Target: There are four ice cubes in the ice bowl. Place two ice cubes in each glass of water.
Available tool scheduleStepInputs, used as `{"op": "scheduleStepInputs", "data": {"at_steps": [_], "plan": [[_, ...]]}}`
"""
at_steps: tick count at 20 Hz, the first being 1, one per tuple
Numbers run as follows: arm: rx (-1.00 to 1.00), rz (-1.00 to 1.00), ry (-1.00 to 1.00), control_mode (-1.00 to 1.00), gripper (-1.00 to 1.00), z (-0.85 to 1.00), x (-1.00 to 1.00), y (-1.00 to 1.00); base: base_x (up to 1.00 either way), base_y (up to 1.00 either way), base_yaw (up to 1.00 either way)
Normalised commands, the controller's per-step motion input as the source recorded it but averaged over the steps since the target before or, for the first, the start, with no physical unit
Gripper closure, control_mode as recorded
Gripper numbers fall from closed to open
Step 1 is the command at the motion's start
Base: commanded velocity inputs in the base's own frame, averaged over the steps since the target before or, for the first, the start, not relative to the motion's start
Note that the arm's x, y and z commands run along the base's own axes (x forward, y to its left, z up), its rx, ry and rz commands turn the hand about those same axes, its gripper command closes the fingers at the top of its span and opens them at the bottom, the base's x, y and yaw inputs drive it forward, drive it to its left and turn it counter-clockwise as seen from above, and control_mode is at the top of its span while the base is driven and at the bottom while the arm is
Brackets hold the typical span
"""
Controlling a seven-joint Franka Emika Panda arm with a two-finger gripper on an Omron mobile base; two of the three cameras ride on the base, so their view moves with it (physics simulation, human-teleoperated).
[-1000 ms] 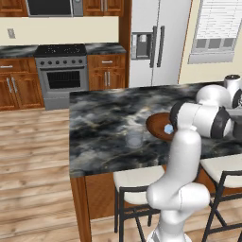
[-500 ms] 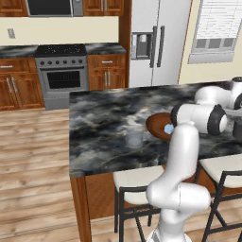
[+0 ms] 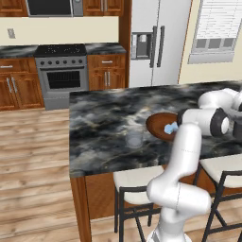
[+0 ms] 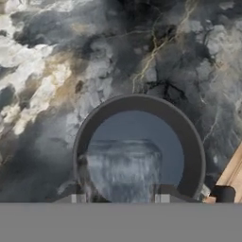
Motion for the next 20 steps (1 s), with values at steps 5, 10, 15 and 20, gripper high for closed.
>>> {"op": "scheduleStepInputs", "data": {"at_steps": [5,10,15,20], "plan": [[0.03,-0.06,0.0,-1.0,1.0,-0.03,0.05,-0.35,0.0,0.0,0.0],[0.0,-0.07,0.0,-1.0,1.0,-0.26,0.16,-0.05,0.0,0.0,0.0],[0.0,-0.06,0.0,-1.0,1.0,-0.29,0.2,0.0,0.0,0.0,0.0],[0.0,-0.06,0.0,-1.0,1.0,-0.23,0.08,0.0,0.0,0.0,0.0]]}}
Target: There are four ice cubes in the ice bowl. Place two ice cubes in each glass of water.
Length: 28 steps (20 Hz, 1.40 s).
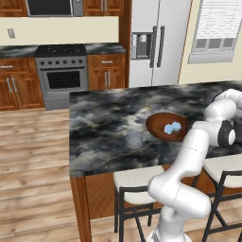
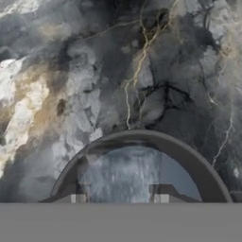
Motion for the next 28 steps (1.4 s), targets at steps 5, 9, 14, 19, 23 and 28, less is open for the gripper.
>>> {"op": "scheduleStepInputs", "data": {"at_steps": [5,9,14,19,23,28], "plan": [[0.0,-0.07,0.0,-1.0,-1.0,-0.11,0.02,-0.02,0.0,0.0,0.0],[0.0,-0.06,-0.05,-1.0,-1.0,0.0,-0.09,-0.06,0.0,0.0,0.0],[0.0,-0.09,-0.12,-1.0,-1.0,0.05,-0.17,0.0,0.0,0.0,0.0],[0.0,-0.11,-0.13,-1.0,-1.0,0.07,-0.19,0.02,0.0,0.0,0.0],[-0.04,-0.12,-0.08,-1.0,1.0,0.0,-0.18,0.46,0.0,0.0,0.0],[-0.09,-0.12,-0.06,-1.0,1.0,-0.06,-0.11,0.81,0.0,0.0,0.0]]}}
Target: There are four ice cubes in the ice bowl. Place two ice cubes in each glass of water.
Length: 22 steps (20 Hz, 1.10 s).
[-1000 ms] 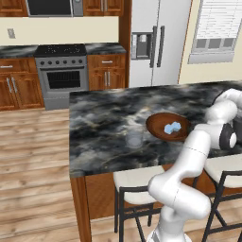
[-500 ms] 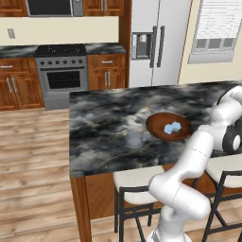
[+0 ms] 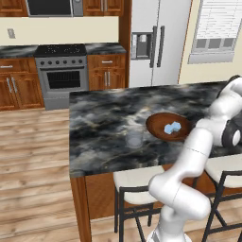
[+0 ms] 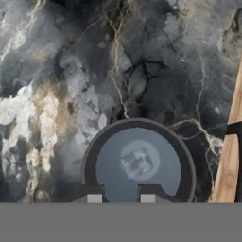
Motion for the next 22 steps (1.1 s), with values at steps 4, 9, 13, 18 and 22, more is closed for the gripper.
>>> {"op": "scheduleStepInputs", "data": {"at_steps": [4,9,13,18,22], "plan": [[-0.05,-0.09,-0.1,-1.0,1.0,0.03,-0.26,0.68,0.0,0.0,0.0],[-0.02,0.13,-0.26,-1.0,1.0,0.04,-0.99,0.74,0.0,0.0,0.0],[-0.12,0.34,-0.06,-1.0,1.0,-0.02,-1.0,0.99,0.0,0.0,0.0],[-0.34,0.41,0.0,-1.0,1.0,-0.02,-0.82,1.0,0.0,0.0,0.0],[-0.39,0.5,-0.03,-1.0,1.0,0.0,-0.4,1.0,0.0,0.0,0.0]]}}
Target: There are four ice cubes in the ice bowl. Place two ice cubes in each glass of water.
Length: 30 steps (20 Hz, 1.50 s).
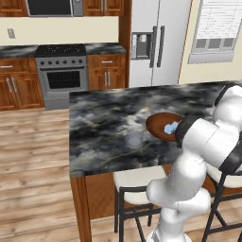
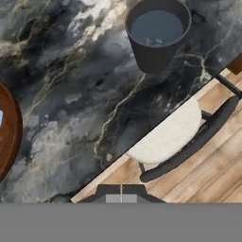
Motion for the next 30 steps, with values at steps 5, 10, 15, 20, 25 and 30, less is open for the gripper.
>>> {"op": "scheduleStepInputs", "data": {"at_steps": [5,10,15,20,25,30], "plan": [[-0.34,0.4,-0.05,-1.0,1.0,0.0,-0.07,1.0,0.0,0.0,0.0],[-0.17,0.26,0.0,-1.0,-1.0,0.12,0.2,1.0,0.0,0.0,0.0],[-0.07,0.2,0.0,-1.0,-1.0,0.17,0.26,0.87,0.0,0.0,0.0],[-0.03,0.31,0.05,-1.0,-1.0,0.38,0.36,0.41,0.0,0.0,0.0],[-0.07,0.35,0.25,-1.0,-1.0,0.13,0.38,0.01,0.0,0.0,0.0],[-0.08,0.09,0.37,-1.0,-1.0,-0.02,0.27,0.0,0.0,0.0,0.0]]}}
